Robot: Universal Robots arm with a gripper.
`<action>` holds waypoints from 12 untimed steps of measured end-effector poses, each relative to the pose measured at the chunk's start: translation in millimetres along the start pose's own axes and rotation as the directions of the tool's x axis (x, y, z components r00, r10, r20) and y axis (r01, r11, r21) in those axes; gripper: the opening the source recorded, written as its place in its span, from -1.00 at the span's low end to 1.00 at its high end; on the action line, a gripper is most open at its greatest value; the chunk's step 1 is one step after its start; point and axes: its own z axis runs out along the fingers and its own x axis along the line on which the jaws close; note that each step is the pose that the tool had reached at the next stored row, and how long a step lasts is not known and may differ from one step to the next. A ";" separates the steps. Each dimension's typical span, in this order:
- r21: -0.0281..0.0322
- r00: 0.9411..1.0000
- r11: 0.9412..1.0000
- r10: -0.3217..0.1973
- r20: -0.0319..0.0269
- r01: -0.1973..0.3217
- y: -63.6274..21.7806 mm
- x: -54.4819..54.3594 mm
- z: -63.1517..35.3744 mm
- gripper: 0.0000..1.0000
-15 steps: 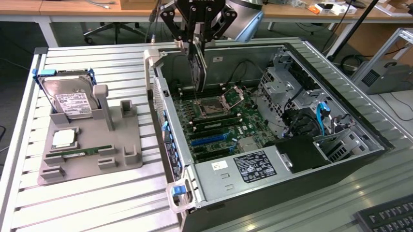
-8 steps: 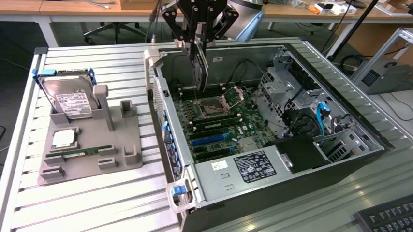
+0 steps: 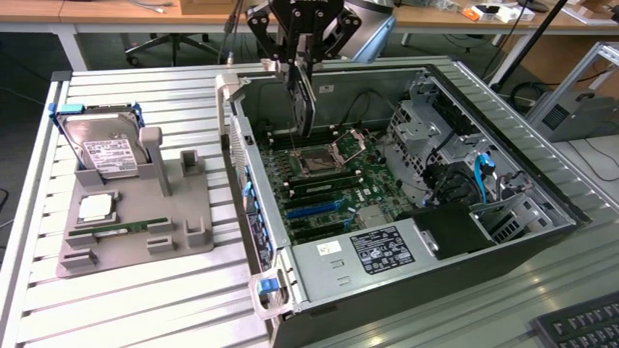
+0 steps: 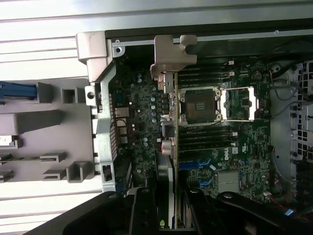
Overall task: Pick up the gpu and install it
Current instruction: 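Pick up the gpu and move the gpu toward the slot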
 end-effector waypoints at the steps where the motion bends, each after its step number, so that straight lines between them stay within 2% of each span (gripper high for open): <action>1: 0.000 1.000 1.000 0.000 0.000 0.000 0.1 -0.8 0.0 -0.47; 12: 0.000 1.000 1.000 0.000 0.000 0.000 0.4 -5.0 0.1 -0.47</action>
